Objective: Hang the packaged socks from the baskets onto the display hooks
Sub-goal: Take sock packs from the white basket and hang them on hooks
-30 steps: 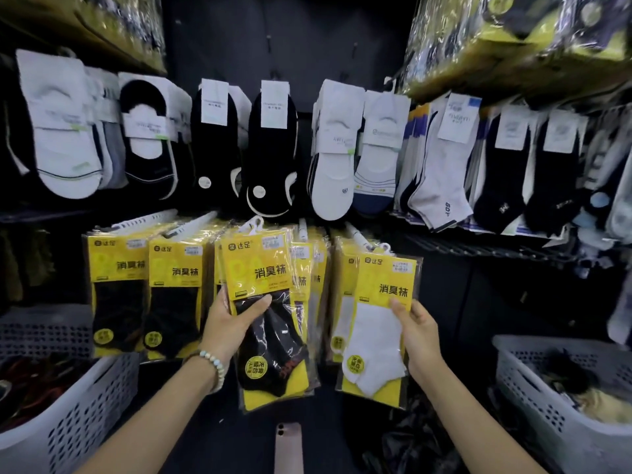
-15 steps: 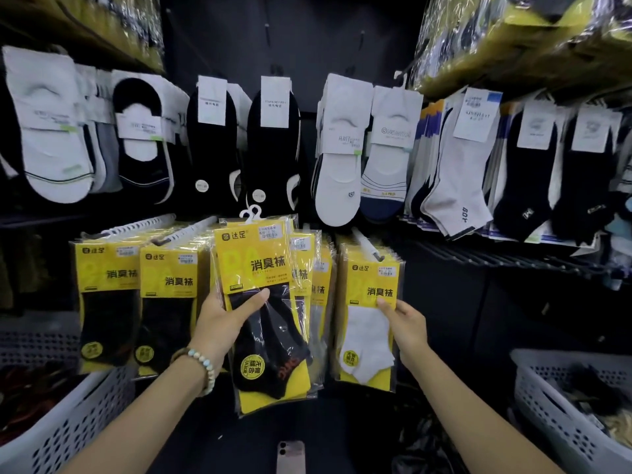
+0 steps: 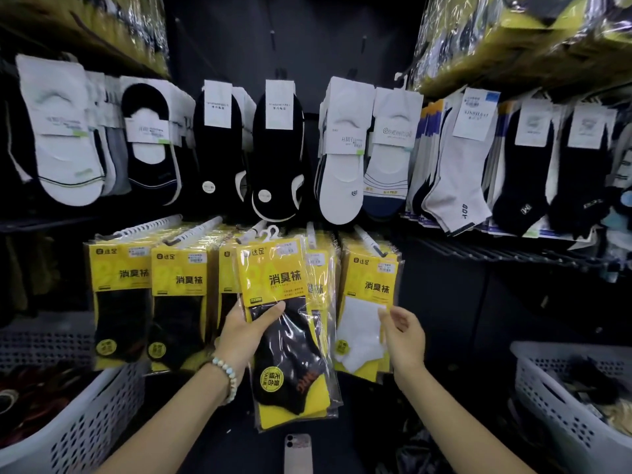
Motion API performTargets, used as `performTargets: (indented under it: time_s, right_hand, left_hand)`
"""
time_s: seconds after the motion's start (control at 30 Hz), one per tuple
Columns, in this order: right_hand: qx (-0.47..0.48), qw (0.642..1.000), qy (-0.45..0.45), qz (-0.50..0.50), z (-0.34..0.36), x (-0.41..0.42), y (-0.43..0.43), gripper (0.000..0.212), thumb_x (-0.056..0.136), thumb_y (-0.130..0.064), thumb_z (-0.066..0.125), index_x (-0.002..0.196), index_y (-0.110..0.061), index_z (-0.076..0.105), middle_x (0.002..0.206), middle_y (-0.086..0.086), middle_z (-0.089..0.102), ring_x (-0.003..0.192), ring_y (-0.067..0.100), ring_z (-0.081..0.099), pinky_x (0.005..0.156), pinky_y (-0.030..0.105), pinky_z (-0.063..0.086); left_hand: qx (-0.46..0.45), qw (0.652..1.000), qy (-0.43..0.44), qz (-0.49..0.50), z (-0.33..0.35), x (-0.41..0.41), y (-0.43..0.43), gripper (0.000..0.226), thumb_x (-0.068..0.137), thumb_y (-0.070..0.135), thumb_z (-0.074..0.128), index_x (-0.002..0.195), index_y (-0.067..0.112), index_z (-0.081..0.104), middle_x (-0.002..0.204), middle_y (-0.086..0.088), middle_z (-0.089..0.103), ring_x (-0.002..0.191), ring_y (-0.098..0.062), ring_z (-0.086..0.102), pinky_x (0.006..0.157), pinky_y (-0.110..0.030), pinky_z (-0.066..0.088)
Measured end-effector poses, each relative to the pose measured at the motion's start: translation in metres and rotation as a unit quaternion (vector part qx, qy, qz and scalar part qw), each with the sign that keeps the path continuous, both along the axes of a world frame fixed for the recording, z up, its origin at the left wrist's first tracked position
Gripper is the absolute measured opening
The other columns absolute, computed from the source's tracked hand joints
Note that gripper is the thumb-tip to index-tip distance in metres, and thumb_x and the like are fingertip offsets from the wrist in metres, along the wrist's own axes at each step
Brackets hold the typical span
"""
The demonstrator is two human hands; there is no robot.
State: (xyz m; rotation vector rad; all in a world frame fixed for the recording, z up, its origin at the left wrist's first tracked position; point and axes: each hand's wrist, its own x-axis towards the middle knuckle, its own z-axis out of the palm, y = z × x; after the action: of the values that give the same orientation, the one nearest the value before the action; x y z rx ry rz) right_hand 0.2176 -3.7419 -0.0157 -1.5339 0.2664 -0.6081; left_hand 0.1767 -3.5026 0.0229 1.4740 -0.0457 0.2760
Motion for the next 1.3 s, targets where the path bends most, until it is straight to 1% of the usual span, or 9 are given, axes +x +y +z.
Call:
performTargets:
  time_s: [0.2, 0.37, 0.47, 0.63, 0.77, 0.93, 1.03, 1.13, 1.3]
  right_hand:
    - [-0.041, 0.986, -0.045, 0.155, 0.041, -0.054, 0.034, 0.021, 0.091, -0.029, 0.061, 0.111, -0.025, 0.061, 0.111, -0.01, 0.061, 0.101, 0.007, 0.059, 0.09, 0.025, 0.049]
    - [-0.101, 0.983, -0.07, 0.134, 0.051, -0.073, 0.041, 0.044, 0.086, -0.04, 0.065, 0.124, -0.018, 0.06, 0.116, -0.007, 0.063, 0.099, 0.001, 0.058, 0.075, 0.01, 0.046]
    - [-0.059, 0.984, -0.065, 0.156, 0.05, -0.077, 0.041, 0.024, 0.079, -0.039, 0.072, 0.099, -0.031, 0.063, 0.104, -0.008, 0.067, 0.096, 0.005, 0.062, 0.072, 0.014, 0.049]
    - [0.025, 0.979, -0.05, 0.196, 0.055, -0.08, 0.033, 0.048, 0.076, -0.032, 0.076, 0.098, 0.008, 0.061, 0.101, 0.028, 0.065, 0.085, 0.028, 0.064, 0.089, 0.046, 0.052]
    - [0.049, 0.974, -0.013, 0.222, 0.049, -0.074, 0.019, 0.065, 0.084, -0.038, 0.067, 0.113, 0.017, 0.049, 0.116, 0.037, 0.054, 0.109, 0.049, 0.055, 0.099, 0.057, 0.043]
    - [0.055, 0.976, -0.025, 0.211, 0.038, -0.067, 0.0, 0.022, 0.088, -0.024, 0.065, 0.105, -0.011, 0.069, 0.099, 0.007, 0.074, 0.092, 0.02, 0.071, 0.078, 0.031, 0.058]
    - [0.078, 0.984, -0.039, 0.152, 0.03, -0.06, -0.022, 0.013, 0.09, -0.018, 0.063, 0.1, -0.013, 0.069, 0.101, 0.008, 0.074, 0.094, 0.021, 0.07, 0.087, 0.036, 0.055]
    - [0.063, 0.992, -0.038, 0.107, 0.026, -0.045, -0.04, 0.011, 0.093, -0.019, 0.06, 0.097, -0.015, 0.069, 0.098, 0.003, 0.074, 0.098, 0.021, 0.068, 0.093, 0.039, 0.051]
    - [-0.016, 0.992, -0.058, 0.113, 0.037, -0.017, -0.044, 0.008, 0.092, -0.017, 0.061, 0.096, -0.018, 0.068, 0.094, -0.002, 0.075, 0.089, 0.007, 0.07, 0.073, 0.018, 0.052]
  left_hand:
    - [-0.005, 0.998, 0.01, -0.062, -0.004, -0.011, -0.029, 0.026, 0.086, 0.026, 0.062, 0.11, 0.033, 0.057, 0.105, 0.019, 0.064, 0.099, 0.002, 0.054, 0.093, -0.025, 0.035]
    - [0.045, 0.998, -0.042, -0.03, 0.002, -0.021, -0.047, 0.036, 0.078, 0.024, 0.073, 0.109, 0.032, 0.056, 0.099, 0.016, 0.066, 0.084, 0.009, 0.061, 0.062, -0.004, 0.043]
    - [0.084, 0.995, -0.05, -0.015, 0.005, -0.027, -0.054, 0.056, 0.065, 0.031, 0.081, 0.114, 0.027, 0.055, 0.102, 0.013, 0.066, 0.092, 0.0, 0.062, 0.073, -0.015, 0.048]
    - [0.109, 0.993, -0.027, -0.039, 0.009, -0.03, -0.051, 0.093, 0.045, 0.06, 0.078, 0.126, 0.023, 0.051, 0.12, 0.002, 0.063, 0.109, -0.013, 0.06, 0.097, -0.037, 0.047]
    - [0.089, 0.995, 0.014, -0.045, 0.007, -0.023, -0.045, 0.083, 0.067, 0.069, 0.054, 0.135, 0.022, 0.045, 0.133, 0.008, 0.051, 0.125, -0.012, 0.045, 0.103, -0.03, 0.033]
    - [0.074, 0.996, -0.049, -0.023, 0.009, -0.016, -0.038, 0.044, 0.074, 0.058, 0.052, 0.11, 0.033, 0.057, 0.104, 0.013, 0.061, 0.095, -0.003, 0.056, 0.085, -0.022, 0.044]
    - [0.066, 0.994, -0.082, 0.022, 0.012, -0.009, -0.028, 0.01, 0.086, 0.043, 0.054, 0.097, 0.044, 0.055, 0.09, 0.019, 0.061, 0.083, 0.007, 0.056, 0.073, -0.015, 0.041]
    - [0.089, 0.989, -0.11, 0.053, 0.016, -0.002, -0.019, 0.009, 0.089, 0.038, 0.054, 0.097, 0.038, 0.056, 0.089, 0.017, 0.063, 0.076, 0.016, 0.056, 0.067, -0.008, 0.038]
    - [0.089, 0.988, -0.111, 0.066, 0.017, 0.01, -0.015, 0.006, 0.087, 0.04, 0.054, 0.092, 0.036, 0.056, 0.086, 0.014, 0.063, 0.073, 0.013, 0.056, 0.067, -0.013, 0.039]
